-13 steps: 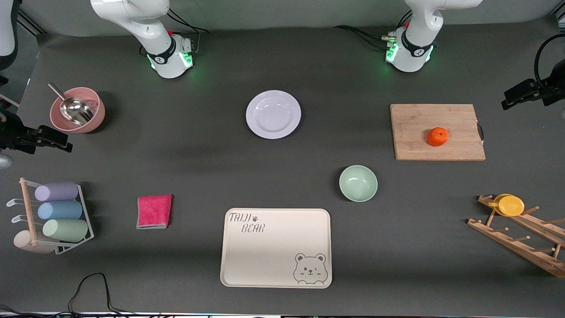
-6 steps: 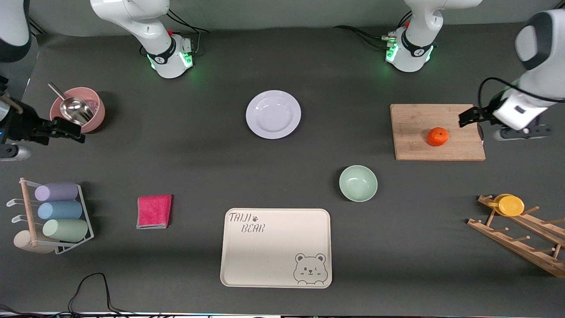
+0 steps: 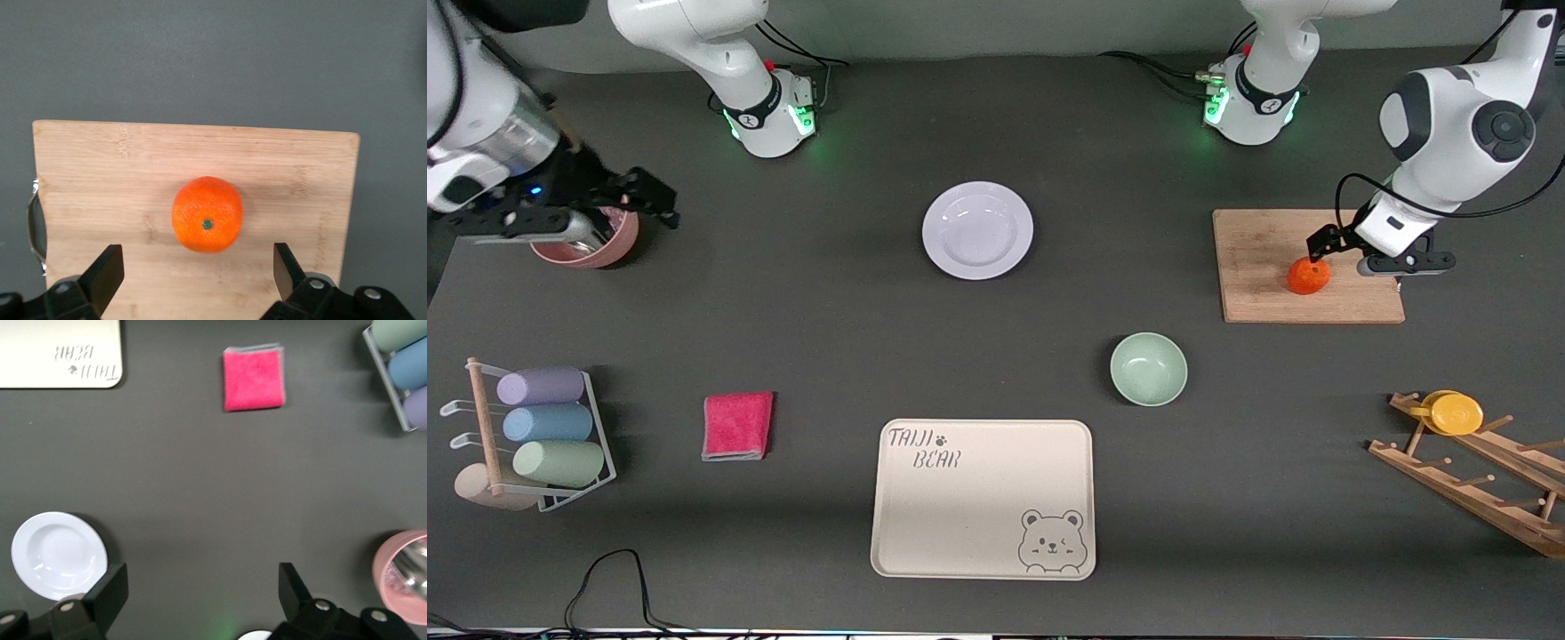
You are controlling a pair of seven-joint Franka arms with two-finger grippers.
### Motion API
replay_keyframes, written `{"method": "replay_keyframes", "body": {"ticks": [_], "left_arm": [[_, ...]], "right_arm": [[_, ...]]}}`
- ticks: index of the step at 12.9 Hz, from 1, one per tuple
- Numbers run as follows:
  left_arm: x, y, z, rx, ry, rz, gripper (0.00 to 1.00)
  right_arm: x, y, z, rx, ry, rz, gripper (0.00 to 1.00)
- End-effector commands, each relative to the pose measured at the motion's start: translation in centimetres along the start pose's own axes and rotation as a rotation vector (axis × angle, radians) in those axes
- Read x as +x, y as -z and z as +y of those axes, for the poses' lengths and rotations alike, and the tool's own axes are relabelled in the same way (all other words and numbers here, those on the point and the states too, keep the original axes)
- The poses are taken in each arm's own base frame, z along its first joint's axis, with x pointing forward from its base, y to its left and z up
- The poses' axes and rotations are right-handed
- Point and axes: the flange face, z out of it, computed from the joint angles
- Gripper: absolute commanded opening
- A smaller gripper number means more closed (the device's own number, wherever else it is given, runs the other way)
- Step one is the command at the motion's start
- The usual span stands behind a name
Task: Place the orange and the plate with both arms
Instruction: 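Reach the left gripper down to the orange on the cutting board, then grasp the orange with the left gripper and lift it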
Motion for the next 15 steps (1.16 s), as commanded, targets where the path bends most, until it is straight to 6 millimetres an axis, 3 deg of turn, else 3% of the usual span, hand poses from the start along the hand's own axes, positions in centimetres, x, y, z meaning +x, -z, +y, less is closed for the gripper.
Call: {"method": "replay_keyframes", "body": {"ticks": [1, 3, 6, 11, 12, 13, 14, 15], "left_arm": [[-0.6, -3.4, -0.5, 0.018, -0.017, 0.021, 1.0], [-1.0, -5.8, -0.6, 0.025, -0.015, 0.035, 1.0], [-1.4, -8.7, -0.8, 0.036, -0.012, 0.052, 1.0], [-1.9, -9.8, -0.9, 0.038, -0.008, 0.044, 1.0], [-1.8, -9.7, -0.8, 0.037, -0.006, 0.047, 0.89], [-1.7, -9.5, -0.8, 0.037, 0.001, 0.052, 0.63], [-1.6, -9.4, -0.9, 0.037, 0.001, 0.057, 0.29], [-1.4, -9.2, -0.9, 0.037, 0.001, 0.063, 0.11]], "right_arm": [[-2.9, -1.0, -3.1, 0.001, -0.044, 0.016, 1.0], [-3.8, -1.7, -5.0, 0.006, -0.041, 0.02, 1.0], [-4.1, -2.6, -6.2, 0.08, -0.056, 0.004, 1.0], [-4.6, -6.3, -5.0, 0.218, -0.101, -0.003, 1.0], [-4.5, -7.0, -4.9, 0.244, -0.115, -0.008, 1.0], [-4.1, -7.6, -4.5, 0.277, -0.109, -0.013, 1.0], [-3.9, -8.4, -3.8, 0.325, -0.099, -0.031, 1.0], [-3.5, -9.6, -2.3, 0.39, -0.114, -0.049, 1.0]]}}
